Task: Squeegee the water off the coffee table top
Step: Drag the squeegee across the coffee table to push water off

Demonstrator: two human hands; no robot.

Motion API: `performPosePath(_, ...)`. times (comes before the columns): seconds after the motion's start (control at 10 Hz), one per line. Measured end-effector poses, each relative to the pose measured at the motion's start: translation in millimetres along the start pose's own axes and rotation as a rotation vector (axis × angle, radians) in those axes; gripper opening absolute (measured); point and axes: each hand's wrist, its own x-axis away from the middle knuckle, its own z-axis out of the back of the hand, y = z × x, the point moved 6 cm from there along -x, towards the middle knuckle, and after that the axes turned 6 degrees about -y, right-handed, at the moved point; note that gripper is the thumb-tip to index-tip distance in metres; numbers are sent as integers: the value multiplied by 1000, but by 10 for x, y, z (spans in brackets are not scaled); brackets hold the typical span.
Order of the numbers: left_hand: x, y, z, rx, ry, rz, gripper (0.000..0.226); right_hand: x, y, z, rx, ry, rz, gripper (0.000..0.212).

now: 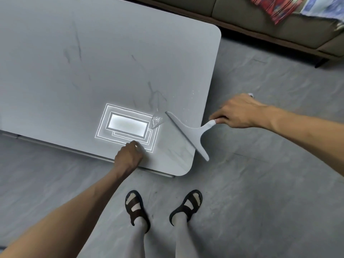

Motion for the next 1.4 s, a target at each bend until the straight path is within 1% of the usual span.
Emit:
performPosePath(0.1,103,-234,237,147,141,34,40,-298,-602,152,-24,3,132,31)
performPosePath(0.2,125,-426,385,200,179,49,42,-560,-1059,201,-46,-42,212,33)
performPosePath(0.3,124,-690,530,228,155,39,40,-870,-1631,304,-92,-100,265,38)
performPosePath(0.4,88,-812,570,212,106,10,41,-1005,-1845,357,-133,-118,259,39)
performPosePath(0.5,5,-851,590,154,45,-80,48,-1166,-1856,370,-179,-150,200,40)
performPosePath(0.6,-78,-799,563,92,41,-127,42,-1254,-1713,336,-232,-174,146,38)
performPosePath(0.7,-175,-554,471,-15,45,-179,35,-1240,-1366,203,-310,-164,63,37)
performPosePath(0.8,-208,-373,360,-131,52,-221,43,-1154,-1089,125,-348,-115,16,40)
performPosePath(0.9,-238,-92,157,-231,56,-213,47,-899,-569,-87,-389,-54,-73,38)
performPosePath(1.0,-203,142,51,-239,32,-188,55,-670,-175,-282,-409,-42,-151,35)
performPosePath(1.1,-188,502,-117,-165,-58,-169,58,-346,343,-534,-431,-34,-254,32)
performPosePath(1.2,-137,719,-189,-241,-79,-177,56,-129,651,-678,-423,-34,-297,32)
performPosePath(1.3,-158,867,-156,-109,-127,-25,68,105,986,-758,-393,9,-353,32)
performPosePath(1.4,-151,855,-106,-104,-123,-9,58,182,1065,-712,-363,39,-359,32)
